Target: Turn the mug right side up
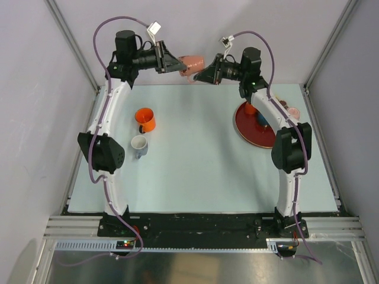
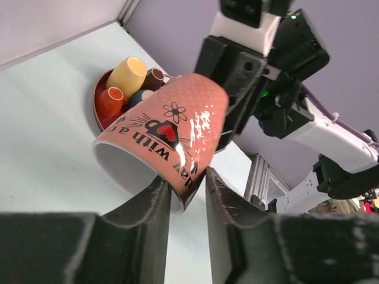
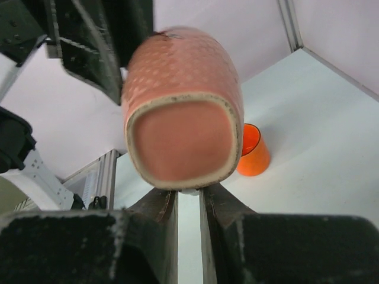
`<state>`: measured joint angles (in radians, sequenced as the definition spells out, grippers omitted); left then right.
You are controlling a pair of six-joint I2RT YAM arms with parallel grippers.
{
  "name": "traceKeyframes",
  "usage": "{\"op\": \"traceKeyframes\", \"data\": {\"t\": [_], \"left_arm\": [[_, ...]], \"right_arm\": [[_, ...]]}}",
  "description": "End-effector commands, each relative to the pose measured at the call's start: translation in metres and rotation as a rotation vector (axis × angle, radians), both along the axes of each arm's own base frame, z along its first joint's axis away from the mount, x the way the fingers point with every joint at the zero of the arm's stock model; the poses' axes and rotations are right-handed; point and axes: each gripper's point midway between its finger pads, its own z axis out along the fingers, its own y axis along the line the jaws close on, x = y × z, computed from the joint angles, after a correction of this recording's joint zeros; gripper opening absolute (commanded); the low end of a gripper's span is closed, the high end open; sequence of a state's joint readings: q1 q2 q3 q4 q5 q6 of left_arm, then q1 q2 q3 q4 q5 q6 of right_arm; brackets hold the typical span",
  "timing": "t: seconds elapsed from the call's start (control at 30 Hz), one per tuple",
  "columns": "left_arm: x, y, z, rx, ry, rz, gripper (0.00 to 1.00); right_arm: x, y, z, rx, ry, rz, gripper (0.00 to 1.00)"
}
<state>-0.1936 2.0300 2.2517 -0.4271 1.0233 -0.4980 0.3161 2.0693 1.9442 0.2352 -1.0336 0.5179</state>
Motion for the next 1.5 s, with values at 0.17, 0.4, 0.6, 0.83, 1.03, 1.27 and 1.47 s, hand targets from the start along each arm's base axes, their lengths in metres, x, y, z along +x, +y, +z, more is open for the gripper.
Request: {"op": "traceKeyframes", "data": {"t": [0.17, 0.4, 0.6, 0.83, 1.03, 1.27, 1.47], "left_arm": [[-0.018, -0.007, 0.023, -0.047, -0.062, -0.057, 0.02], [-0.006, 0.021, -0.006, 0.001, 0.038, 0.126, 0.00], [-0.014, 0.052, -0.060, 0.229, 0.174, 0.340, 0.00], [-0.069, 0.068, -0.132, 0.522, 0.302, 0.460, 0.00], [-0.116, 0.072, -0.184, 0.704, 0.396, 0.484, 0.00], [-0.154, 0.090, -0.232, 0.872, 0.523, 0.544, 0.00], [-0.156, 0.097, -0.251, 0.943, 0.554, 0.572, 0.00]], "right_arm": [[-0.013, 0.041, -0.041, -0.048, 0.085, 0.050, 0.40], [-0.026, -0.006, -0.055, -0.102, 0.132, 0.017, 0.79], [-0.034, -0.083, -0.078, -0.179, 0.224, -0.112, 0.99], [-0.023, -0.147, -0.113, -0.330, 0.322, -0.381, 1.00], [-0.021, -0.156, -0.118, -0.333, 0.370, -0.471, 1.00], [-0.029, -0.158, -0.113, -0.349, 0.334, -0.521, 1.00], [-0.047, -0.157, -0.118, -0.359, 0.327, -0.513, 0.99]]}}
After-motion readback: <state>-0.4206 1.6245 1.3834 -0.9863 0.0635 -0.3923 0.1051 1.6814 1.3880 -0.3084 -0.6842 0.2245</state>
